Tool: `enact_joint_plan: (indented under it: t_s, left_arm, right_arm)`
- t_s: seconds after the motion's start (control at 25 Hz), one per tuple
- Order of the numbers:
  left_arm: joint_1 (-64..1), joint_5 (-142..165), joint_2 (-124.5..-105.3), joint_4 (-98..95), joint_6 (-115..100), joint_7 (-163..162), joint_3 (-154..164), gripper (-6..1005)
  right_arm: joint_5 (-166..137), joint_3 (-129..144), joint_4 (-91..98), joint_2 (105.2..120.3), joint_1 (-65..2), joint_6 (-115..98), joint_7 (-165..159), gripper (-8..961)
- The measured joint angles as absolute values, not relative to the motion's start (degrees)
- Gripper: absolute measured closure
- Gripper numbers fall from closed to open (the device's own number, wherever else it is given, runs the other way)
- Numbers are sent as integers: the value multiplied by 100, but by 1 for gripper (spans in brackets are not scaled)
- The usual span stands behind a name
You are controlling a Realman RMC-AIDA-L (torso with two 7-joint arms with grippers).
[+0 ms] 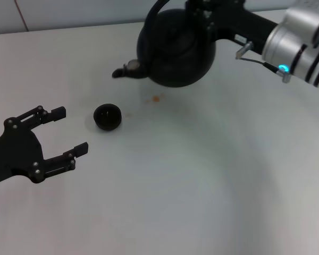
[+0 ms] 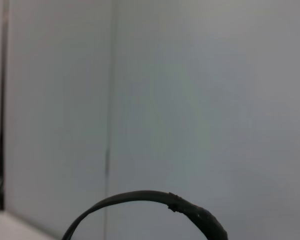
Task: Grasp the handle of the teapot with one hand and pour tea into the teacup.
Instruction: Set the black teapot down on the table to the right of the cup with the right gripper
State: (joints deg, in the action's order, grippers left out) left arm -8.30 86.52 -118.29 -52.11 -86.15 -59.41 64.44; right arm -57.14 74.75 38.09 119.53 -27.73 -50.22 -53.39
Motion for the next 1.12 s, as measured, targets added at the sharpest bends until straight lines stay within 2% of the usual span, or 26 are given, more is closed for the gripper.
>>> enact_joint_plan:
  t_s: [0.48, 1.12]
  left_arm:
    - [-850, 8648, -11830, -5242, -8618, -5936, 6426, 197]
    - [-853, 8682, -11821, -5275, -8627, -5884, 6425, 197]
  right_arm:
    - [-5080, 7155, 3309, 11955, -2260, -5250, -5366, 813]
    - [-5062, 7066, 2662, 11924, -2433, -5093, -5335, 814]
